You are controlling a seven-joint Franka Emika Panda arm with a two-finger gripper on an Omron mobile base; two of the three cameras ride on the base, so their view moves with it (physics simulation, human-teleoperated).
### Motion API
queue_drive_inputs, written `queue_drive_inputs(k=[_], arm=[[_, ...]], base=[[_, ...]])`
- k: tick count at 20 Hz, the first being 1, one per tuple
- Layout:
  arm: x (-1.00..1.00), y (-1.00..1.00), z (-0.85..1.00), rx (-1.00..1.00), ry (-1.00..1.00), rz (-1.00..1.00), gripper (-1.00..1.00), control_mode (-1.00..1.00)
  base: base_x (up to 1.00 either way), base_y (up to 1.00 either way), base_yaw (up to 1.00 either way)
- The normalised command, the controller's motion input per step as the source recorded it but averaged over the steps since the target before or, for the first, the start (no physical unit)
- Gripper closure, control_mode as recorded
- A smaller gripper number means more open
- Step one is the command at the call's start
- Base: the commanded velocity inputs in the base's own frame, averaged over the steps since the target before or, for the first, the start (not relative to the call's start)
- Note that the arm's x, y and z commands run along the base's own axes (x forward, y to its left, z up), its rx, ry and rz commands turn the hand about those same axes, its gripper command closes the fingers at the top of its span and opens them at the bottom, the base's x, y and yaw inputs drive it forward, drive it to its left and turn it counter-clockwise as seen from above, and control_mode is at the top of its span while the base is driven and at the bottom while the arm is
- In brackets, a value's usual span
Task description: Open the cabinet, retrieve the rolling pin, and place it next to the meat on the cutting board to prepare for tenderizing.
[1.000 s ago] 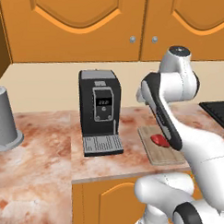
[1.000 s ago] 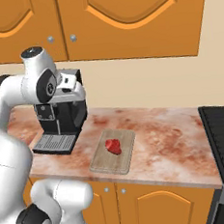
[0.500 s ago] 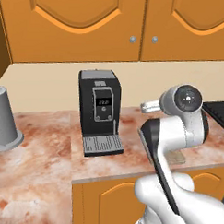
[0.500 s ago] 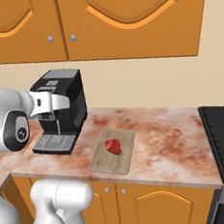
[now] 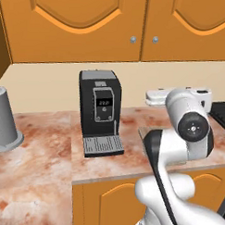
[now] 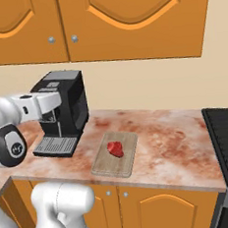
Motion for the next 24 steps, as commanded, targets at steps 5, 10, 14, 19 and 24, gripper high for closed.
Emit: queue_drive_inputs(k=[5,10,14,19,24], arm=[[-0.17,-0.01,0.84,0.0,-0.33,0.0,-1.0,-1.0],[0.0,-0.06,0.37,0.11,-0.1,0.02,-1.0,-1.0],[0.07,-0.12,0.02,0.11,0.02,0.0,-1.0,-1.0],[0.14,-0.11,0.0,0.02,0.02,0.03,-1.0,-1.0],[0.16,-0.08,0.01,0.0,0.0,0.06,-1.0,-1.0]], base=[[0.0,0.0,0.0],[0.0,0.0,0.0],[0.0,0.0,0.0],[0.0,0.0,0.0],[0.0,0.0,0.0]])
